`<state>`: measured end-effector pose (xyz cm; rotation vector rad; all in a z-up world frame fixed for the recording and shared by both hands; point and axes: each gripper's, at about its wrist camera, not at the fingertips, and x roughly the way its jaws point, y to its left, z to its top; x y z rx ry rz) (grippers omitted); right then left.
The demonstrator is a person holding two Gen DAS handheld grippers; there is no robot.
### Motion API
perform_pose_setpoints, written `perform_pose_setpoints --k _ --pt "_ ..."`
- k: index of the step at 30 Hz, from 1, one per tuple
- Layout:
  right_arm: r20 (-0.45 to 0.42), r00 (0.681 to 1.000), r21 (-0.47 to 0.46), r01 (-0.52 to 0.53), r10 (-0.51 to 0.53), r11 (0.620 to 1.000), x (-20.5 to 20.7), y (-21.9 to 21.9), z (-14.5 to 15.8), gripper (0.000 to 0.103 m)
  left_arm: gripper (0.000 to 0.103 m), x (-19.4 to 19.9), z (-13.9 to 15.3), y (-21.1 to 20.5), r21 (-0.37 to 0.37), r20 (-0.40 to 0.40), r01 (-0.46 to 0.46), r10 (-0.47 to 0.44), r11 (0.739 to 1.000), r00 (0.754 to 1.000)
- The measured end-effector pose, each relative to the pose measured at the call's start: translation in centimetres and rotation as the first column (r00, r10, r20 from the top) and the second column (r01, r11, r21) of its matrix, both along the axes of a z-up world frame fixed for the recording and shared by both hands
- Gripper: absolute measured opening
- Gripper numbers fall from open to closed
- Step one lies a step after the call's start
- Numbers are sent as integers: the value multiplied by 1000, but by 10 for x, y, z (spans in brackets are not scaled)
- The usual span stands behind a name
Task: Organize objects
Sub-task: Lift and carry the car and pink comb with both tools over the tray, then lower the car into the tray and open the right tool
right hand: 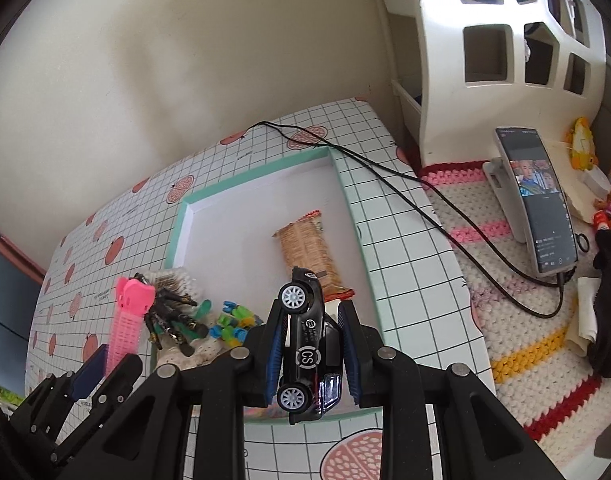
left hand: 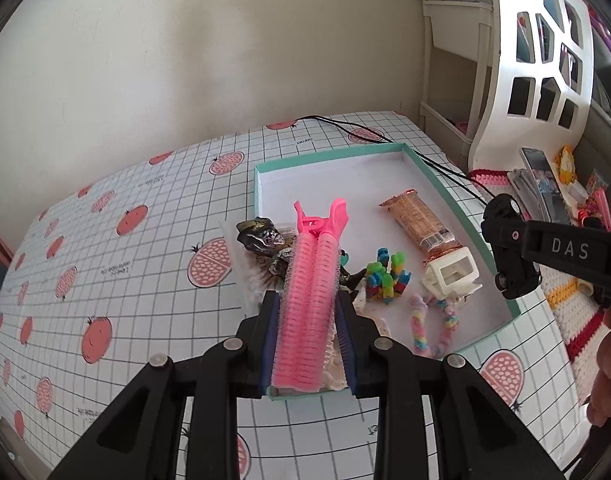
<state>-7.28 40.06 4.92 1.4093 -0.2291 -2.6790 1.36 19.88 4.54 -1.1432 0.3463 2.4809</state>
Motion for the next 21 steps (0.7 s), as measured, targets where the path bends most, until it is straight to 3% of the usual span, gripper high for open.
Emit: perform_pose_setpoints --k 9,21 --pt "20 999 71 42 -43 997 -5 12 -16 28 29 -2 -11 6 -9 40 -15 16 1000 999" --pt "63 998 167 -6 -5 986 -5 -4 -34 28 30 0 -25 21 -82 39 28 -25 996 999"
